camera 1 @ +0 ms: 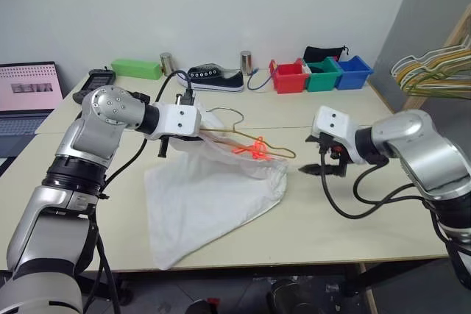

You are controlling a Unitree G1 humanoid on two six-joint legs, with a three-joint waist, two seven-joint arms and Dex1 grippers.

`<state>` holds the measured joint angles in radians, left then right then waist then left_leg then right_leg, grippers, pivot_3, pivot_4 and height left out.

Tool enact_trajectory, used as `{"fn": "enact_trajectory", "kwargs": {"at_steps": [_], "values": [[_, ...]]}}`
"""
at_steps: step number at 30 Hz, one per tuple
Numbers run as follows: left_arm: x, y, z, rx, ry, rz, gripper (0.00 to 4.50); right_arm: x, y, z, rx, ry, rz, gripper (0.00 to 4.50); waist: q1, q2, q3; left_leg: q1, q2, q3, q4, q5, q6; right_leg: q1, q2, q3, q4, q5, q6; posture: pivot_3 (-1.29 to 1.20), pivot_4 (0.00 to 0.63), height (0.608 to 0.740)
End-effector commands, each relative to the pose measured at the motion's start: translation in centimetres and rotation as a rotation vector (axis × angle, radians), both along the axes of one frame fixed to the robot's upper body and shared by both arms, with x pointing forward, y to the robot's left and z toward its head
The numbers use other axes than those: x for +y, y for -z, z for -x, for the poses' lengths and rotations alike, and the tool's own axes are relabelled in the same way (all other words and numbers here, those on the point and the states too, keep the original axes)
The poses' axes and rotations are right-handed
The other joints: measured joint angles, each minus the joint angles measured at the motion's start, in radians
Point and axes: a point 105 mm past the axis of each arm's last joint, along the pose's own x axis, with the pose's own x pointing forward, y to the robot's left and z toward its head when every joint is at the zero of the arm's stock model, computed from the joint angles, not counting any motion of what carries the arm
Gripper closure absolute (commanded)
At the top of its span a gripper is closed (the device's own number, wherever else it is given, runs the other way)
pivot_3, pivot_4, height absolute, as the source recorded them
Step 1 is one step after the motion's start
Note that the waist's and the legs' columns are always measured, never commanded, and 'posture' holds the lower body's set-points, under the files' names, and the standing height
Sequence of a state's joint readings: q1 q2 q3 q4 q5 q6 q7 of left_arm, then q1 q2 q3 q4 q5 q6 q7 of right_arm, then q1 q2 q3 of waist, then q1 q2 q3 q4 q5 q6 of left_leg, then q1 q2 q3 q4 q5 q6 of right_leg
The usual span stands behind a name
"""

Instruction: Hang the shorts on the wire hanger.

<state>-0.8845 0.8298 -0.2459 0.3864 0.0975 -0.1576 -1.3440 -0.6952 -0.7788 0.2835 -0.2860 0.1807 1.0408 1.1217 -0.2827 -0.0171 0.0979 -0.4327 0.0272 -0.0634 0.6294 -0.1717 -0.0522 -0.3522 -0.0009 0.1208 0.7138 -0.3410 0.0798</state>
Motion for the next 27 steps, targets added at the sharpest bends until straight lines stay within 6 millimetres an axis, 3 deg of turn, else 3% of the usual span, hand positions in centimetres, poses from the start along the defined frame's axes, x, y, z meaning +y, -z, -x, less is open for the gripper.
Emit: {"fn": "enact_trajectory", "kwargs": {"at_steps": [1, 5, 12, 15, 20, 27], "values": [[0.1, -2.4, 0.2, -0.073, 0.001, 0.038, 4.50, 1.4, 1.6, -0.9, 0.139, 0.127, -0.168, 0.07, -0.007, -0.001, 0.000, 0.000, 0.000, 0.000, 0.000, 0.000, 0.001, 0.000, 0.000, 0.000, 0.000, 0.000, 0.000, -0.18, 0.000, 0.740], [0.1, -2.4, 0.3, -0.071, 0.001, 0.041, 4.50, 2.8, 3.8, -1.8, 0.229, 0.229, -0.242, 0.07, -0.016, -0.002, -0.001, 0.001, 0.000, -0.001, 0.000, 0.002, 0.002, 0.001, 0.000, 0.000, 0.001, 0.000, 0.000, -0.18, 0.000, 0.740], [0.2, -2.4, 0.6, -0.069, 0.001, 0.043, 4.50, 4.1, 3.9, -3.2, 0.305, 0.351, -0.382, 0.07, -0.015, -0.002, -0.001, 0.000, -0.001, -0.002, 0.000, 0.003, 0.002, 0.001, 0.000, -0.001, 0.002, 0.000, 0.000, -0.17, 0.004, 0.740], [0.3, -2.4, 0.5, -0.069, -0.003, 0.042, 4.50, 4.2, 3.7, -3.5, 0.320, 0.386, -0.436, 0.47, -0.011, -0.002, -0.001, 0.000, -0.001, -0.002, 0.000, 0.003, 0.002, 0.000, 0.000, -0.001, 0.002, 0.000, 0.000, -0.17, 0.006, 0.740], [0.3, -2.4, 0.6, -0.069, -0.004, 0.044, 4.50, 4.5, 3.3, -3.3, 0.307, 0.366, -0.447, 1.83, -0.011, -0.002, -0.001, 0.000, -0.001, -0.002, -0.001, 0.003, 0.002, 0.000, 0.000, -0.001, 0.002, 0.000, 0.000, -0.16, 0.007, 0.740], [0.5, -2.5, 0.6, -0.072, -0.012, 0.040, 4.50, 4.6, 3.3, -2.7, 0.302, 0.326, -0.435, 3.38, -0.009, -0.001, -0.001, 0.000, -0.001, -0.002, -0.001, 0.003, 0.002, 0.000, 0.001, -0.001, 0.002, 0.000, 0.000, -0.16, 0.009, 0.740]]}}
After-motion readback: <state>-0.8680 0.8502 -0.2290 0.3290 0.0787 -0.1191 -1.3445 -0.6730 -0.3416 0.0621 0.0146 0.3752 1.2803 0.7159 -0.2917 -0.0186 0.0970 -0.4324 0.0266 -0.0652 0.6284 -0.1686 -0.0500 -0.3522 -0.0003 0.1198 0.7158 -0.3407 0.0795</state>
